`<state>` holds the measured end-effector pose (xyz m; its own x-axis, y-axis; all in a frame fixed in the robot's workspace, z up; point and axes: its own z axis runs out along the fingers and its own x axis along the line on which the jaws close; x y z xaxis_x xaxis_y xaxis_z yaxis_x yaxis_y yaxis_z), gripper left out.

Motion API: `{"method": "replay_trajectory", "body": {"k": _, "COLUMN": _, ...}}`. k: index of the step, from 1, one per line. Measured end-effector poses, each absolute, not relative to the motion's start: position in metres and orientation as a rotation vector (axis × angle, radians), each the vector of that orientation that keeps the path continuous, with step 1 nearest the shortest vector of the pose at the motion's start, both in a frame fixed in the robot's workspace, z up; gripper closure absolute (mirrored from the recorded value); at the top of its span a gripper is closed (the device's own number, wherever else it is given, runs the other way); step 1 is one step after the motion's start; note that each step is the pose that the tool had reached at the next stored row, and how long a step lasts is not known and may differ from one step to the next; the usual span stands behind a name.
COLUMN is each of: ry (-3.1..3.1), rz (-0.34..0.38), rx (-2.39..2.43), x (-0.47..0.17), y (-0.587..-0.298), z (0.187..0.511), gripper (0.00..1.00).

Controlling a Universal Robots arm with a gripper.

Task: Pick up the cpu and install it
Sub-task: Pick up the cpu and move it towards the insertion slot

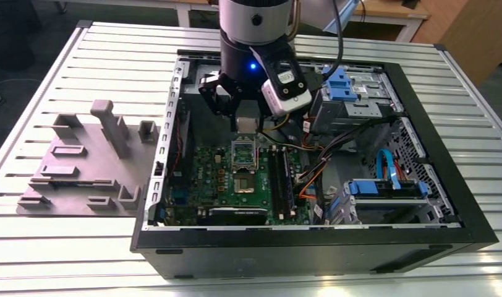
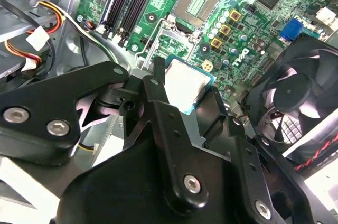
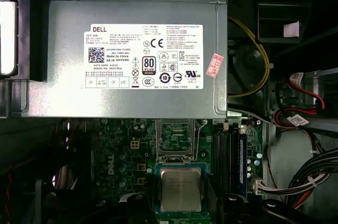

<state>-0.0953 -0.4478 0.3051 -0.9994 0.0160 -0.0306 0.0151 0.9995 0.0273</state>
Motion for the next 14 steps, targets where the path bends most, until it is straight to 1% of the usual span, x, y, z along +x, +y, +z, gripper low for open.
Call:
{"method": "replay_trajectory", "body": {"k": 5, "ry": 3.11, "rz": 0.042, "rx": 0.024, "x": -0.095, "y": -0.448, "z": 0.304, "gripper": 0.53}}
{"method": "replay_trajectory", "body": {"k": 14, "ry": 3.11, "rz": 0.042, "rx": 0.024, "x": -0.095, "y": -0.45, "z": 0.292, "gripper": 0.53}}
